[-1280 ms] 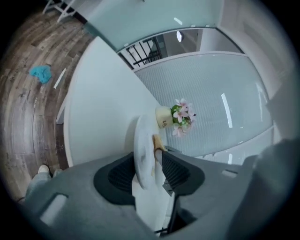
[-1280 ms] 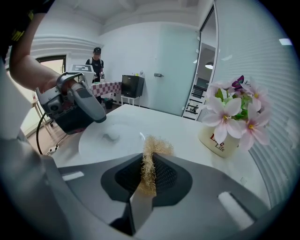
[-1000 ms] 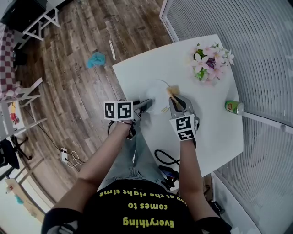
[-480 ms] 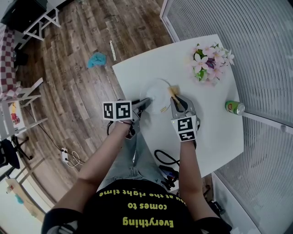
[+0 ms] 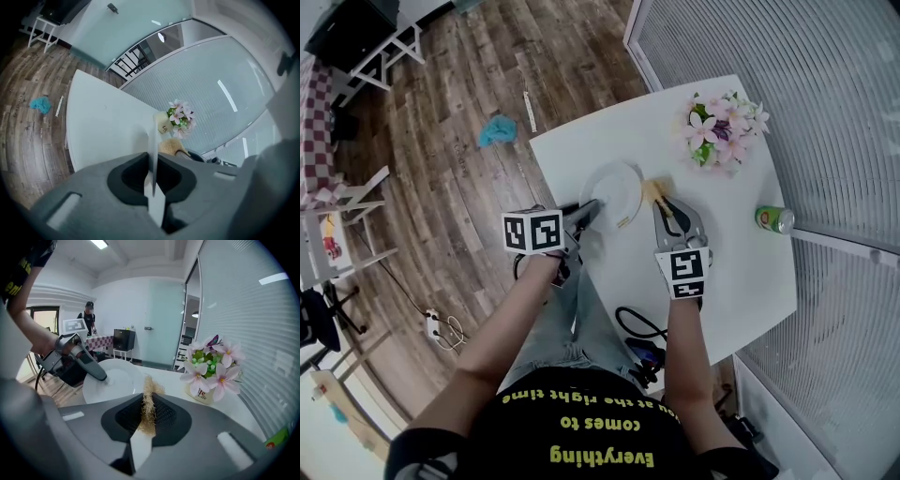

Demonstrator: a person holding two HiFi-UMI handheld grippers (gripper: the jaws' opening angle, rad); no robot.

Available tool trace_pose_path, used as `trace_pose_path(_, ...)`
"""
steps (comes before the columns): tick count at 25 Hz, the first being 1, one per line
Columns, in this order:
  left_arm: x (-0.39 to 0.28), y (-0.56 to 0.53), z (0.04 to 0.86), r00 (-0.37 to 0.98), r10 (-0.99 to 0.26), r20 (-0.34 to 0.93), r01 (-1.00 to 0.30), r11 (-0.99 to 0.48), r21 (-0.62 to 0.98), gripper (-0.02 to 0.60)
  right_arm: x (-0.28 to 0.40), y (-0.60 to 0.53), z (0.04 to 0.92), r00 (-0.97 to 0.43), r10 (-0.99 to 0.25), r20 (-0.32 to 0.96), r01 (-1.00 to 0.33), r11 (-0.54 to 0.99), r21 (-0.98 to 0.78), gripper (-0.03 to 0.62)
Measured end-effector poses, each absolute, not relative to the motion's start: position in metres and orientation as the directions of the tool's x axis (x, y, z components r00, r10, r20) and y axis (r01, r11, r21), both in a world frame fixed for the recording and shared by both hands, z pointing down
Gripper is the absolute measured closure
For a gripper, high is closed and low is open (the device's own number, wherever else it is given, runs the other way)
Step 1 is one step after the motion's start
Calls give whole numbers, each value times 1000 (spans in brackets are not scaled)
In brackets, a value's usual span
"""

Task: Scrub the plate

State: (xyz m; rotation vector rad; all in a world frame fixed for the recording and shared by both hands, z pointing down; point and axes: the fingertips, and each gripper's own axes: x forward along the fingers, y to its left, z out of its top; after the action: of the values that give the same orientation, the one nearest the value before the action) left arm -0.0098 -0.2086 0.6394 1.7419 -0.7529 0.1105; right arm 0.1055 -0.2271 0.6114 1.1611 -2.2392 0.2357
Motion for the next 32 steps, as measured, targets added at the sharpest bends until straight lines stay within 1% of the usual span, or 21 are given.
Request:
trace_pose_path(5,-20,-213,624,769,-455,449,-560,-140,817,563,113,-226,591,-437,-715,546,-806,580,114,556)
trace_pose_path(15,-30,-213,577,749,-520,410,-593,-250,766,563,127,-215,545,-420,-778,467,-833,535,142,556)
trace_pose_path(19,-35,-210,559,739,-537,406,-612,-283,739,563,133,-211,521,-413,-810,415,-844,512,158,556)
trace_pose_path(22,-39,-207,550,732,-545,409,-625,-298,721,563,139,-206,507,-393,-835,384,-849,490,197,556)
trace_pose_path(28,-49,-201,530,712,-579,398,-649,-326,688,563,146,-196,486,-384,-858,341,-867,462,186,556)
trace_pose_path(32,-65,-202,511,681,-623,385,-687,-361,631,563,148,-193,469,-372,-876,306,-877,440,194,556)
